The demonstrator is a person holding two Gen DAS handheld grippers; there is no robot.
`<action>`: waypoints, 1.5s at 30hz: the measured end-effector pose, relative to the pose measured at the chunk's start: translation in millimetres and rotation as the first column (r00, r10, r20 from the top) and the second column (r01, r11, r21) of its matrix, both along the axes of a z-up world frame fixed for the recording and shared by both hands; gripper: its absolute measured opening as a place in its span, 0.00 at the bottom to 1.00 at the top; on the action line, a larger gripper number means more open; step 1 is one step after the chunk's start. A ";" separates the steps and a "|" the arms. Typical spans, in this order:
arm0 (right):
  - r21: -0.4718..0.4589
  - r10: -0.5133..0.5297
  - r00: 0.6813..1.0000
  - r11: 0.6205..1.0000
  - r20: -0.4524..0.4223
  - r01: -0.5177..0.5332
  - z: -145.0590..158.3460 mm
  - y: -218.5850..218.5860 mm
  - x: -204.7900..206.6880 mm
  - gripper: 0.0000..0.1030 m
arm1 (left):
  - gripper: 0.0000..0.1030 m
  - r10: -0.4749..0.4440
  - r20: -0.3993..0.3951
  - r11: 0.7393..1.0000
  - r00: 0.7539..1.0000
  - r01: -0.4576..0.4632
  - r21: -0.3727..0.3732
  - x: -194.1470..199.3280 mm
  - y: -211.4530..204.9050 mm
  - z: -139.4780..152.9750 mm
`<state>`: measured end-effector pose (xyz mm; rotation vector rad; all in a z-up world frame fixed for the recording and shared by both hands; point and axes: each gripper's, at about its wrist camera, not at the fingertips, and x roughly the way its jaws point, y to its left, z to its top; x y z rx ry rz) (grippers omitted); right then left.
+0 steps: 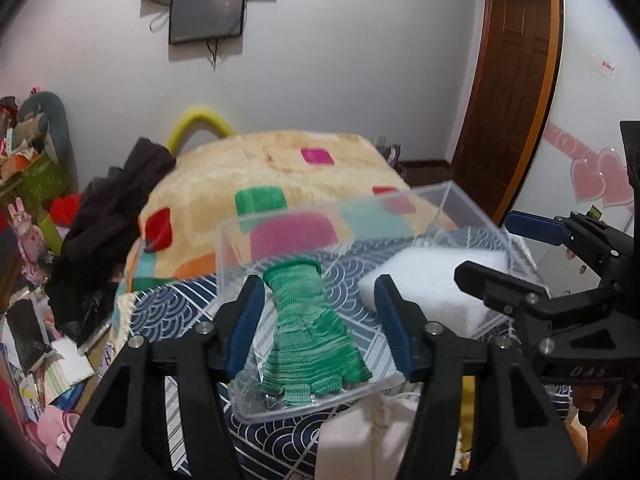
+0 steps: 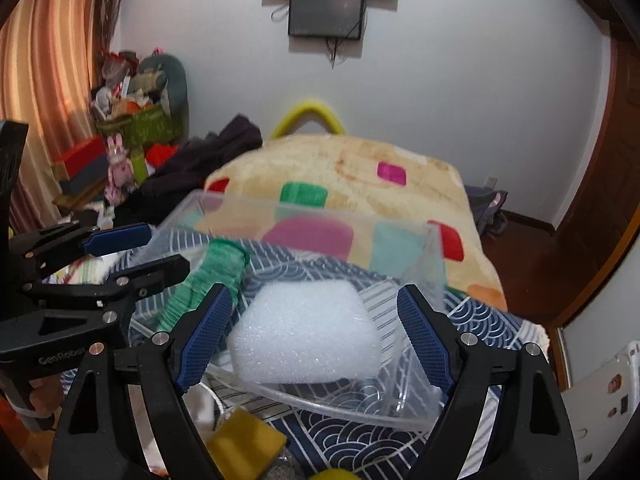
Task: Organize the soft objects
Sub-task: 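Lower the foam block into the box with right tool while left drops the glove, then grasp the yellow felt ball with the right tool while the left grasps the white bag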
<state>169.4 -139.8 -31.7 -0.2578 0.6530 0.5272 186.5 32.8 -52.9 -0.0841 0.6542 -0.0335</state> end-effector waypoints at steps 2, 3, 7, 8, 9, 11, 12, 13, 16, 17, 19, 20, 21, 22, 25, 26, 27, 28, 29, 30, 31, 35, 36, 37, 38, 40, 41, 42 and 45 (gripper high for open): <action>0.023 -0.006 1.000 1.000 0.024 0.005 8.1 -3.4 -4.6 0.81 | 0.64 0.002 0.024 1.000 1.000 -0.002 0.004 -8.6 -1.2 9.6; 0.035 -0.009 0.999 0.999 0.039 0.008 12.8 -5.6 -8.1 0.82 | 0.66 0.003 0.043 1.000 0.999 -0.003 0.006 -14.1 -1.9 14.7; 0.069 -0.027 0.995 0.997 0.099 0.020 25.7 -14.9 -23.1 0.84 | 0.78 0.001 0.096 1.000 0.995 -0.004 0.031 -34.3 -6.8 27.2; 0.074 -0.031 0.994 0.997 0.109 0.023 27.2 -16.2 -26.0 0.85 | 0.80 0.000 0.110 0.999 0.994 -0.004 0.038 -40.6 -7.9 29.0; 0.079 -0.037 0.991 0.997 0.125 0.028 28.8 -19.3 -31.1 0.85 | 0.80 -0.002 0.122 0.999 0.993 -0.004 0.043 -45.3 -10.0 29.6; 0.083 -0.046 0.988 0.996 0.146 0.034 29.5 -23.0 -38.9 0.86 | 0.81 -0.007 0.133 0.999 0.991 0.000 0.051 -54.2 -12.7 29.0; 0.084 -0.052 0.986 0.996 0.158 0.039 29.2 -25.6 -43.2 0.87 | 0.82 -0.015 0.130 0.999 0.991 0.008 0.053 -57.1 -13.8 27.3; 0.086 -0.056 0.985 0.995 0.166 0.042 28.3 -28.3 -47.3 0.87 | 0.83 -0.021 0.126 0.998 0.992 0.014 0.056 -59.3 -14.8 25.5; 0.096 -0.072 0.982 0.994 0.173 0.056 23.1 -36.3 -56.2 0.90 | 0.83 -0.030 0.107 0.998 0.994 0.024 0.066 -64.8 -18.2 16.1; 0.098 -0.080 0.982 0.993 0.171 0.063 20.7 -38.8 -57.8 0.91 | 0.83 -0.035 0.099 0.997 0.994 0.029 0.065 -66.3 -18.4 12.2; 0.092 -0.088 0.983 0.993 0.161 0.074 13.1 -42.8 -61.9 0.91 | 0.84 -0.040 0.077 0.998 0.996 0.035 0.059 -69.2 -19.6 4.1; 0.083 -0.098 0.983 0.993 0.153 0.086 6.8 -44.3 -61.9 0.91 | 0.84 -0.044 0.062 0.998 0.997 0.040 0.054 -69.7 -19.2 -1.4; 0.075 -0.105 0.984 0.993 0.147 0.094 3.1 -44.8 -62.5 0.91 | 0.84 -0.043 0.052 0.998 0.998 0.041 0.049 -70.1 -19.9 -6.0; 0.064 -0.110 0.984 0.993 0.139 0.102 -1.6 -46.0 -62.4 0.91 | 0.84 -0.042 0.042 0.998 0.998 0.040 0.041 -70.9 -19.6 -10.6; 0.044 -0.117 0.989 0.993 0.093 0.114 -18.6 -48.4 -59.2 0.91 | 0.84 -0.043 -0.004 0.999 0.999 0.043 0.005 -69.8 -18.1 -27.6; 0.040 -0.120 0.990 0.992 0.079 0.118 -23.4 -49.4 -58.7 0.91 | 0.84 -0.042 -0.024 0.999 0.999 0.042 -0.005 -68.4 -17.2 -33.9; 0.037 -0.123 0.990 0.992 0.061 0.121 -29.4 -50.7 -56.9 0.91 | 0.84 -0.041 -0.044 0.999 0.998 0.040 -0.016 -67.1 -16.0 -40.7; 0.038 -0.127 0.991 0.991 0.042 0.125 -34.9 -52.4 -55.5 0.91 | 0.84 -0.036 -0.061 0.999 0.997 0.035 -0.028 -66.2 -14.7 -47.2; 0.038 -0.126 0.992 0.991 0.031 0.125 -38.1 -53.4 -56.7 0.91 | 0.84 -0.036 -0.073 0.999 0.997 0.034 -0.039 -65.3 -15.1 -52.3; 0.035 -0.126 0.992 0.992 0.017 0.125 -42.8 -54.5 -56.7 0.90 | 0.84 -0.041 -0.088 0.998 0.995 0.036 -0.049 -64.6 -15.5 -57.4; 0.031 -0.130 0.991 0.991 0.011 0.130 -46.9 -55.8 -58.1 0.90 | 0.84 -0.044 -0.097 0.998 0.994 0.039 -0.055 -64.9 -16.4 -61.0; 0.026 -0.137 0.990 0.990 -0.026 0.138 -58.1 -59.9 -58.8 0.89 | 0.84 -0.075 -0.126 0.995 0.989 0.066 -0.071 -63.2 -24.0 -72.0; 0.028 -0.142 0.989 0.989 -0.032 0.143 -60.8 -61.6 -59.2 0.88 | 0.85 -0.078 -0.128 0.995 0.989 0.071 -0.064 -62.7 -27.3 -74.3; 0.034 -0.144 0.989 0.989 -0.036 0.145 -63.1 -63.1 -59.6 0.87 | 0.89 -0.072 -0.131 0.996 0.989 0.066 -0.053 -61.5 -30.2 -77.0; 0.043 -0.147 0.988 0.988 -0.040 0.149 -64.6 -65.5 -60.1 0.86 | 0.92 -0.063 -0.136 0.997 0.989 0.057 -0.044 -59.2 -30.5 -78.8; 0.051 -0.154 0.987 0.986 -0.044 0.157 -66.4 -66.9 -60.7 0.81 | 0.92 -0.055 -0.153 0.998 0.987 0.049 -0.041 -54.7 -30.9 -84.9; 0.052 -0.155 0.987 0.986 -0.049 0.157 -67.7 -67.9 -60.6 0.78 | 0.92 -0.056 -0.161 0.997 0.985 0.048 -0.055 -52.8 -30.6 -88.2; 0.053 -0.153 0.987 0.986 -0.058 0.156 -69.4 -68.7 -60.5 0.76 | 0.92 -0.058 -0.165 0.996 0.985 0.046 -0.077 -51.5 -29.3 -90.7; 0.059 -0.142 0.986 0.987 -0.084 0.147 -72.0 -68.7 -61.9 0.65 | 0.80 -0.079 -0.163 0.991 0.983 0.059 -0.124 -51.3 -24.6 -93.6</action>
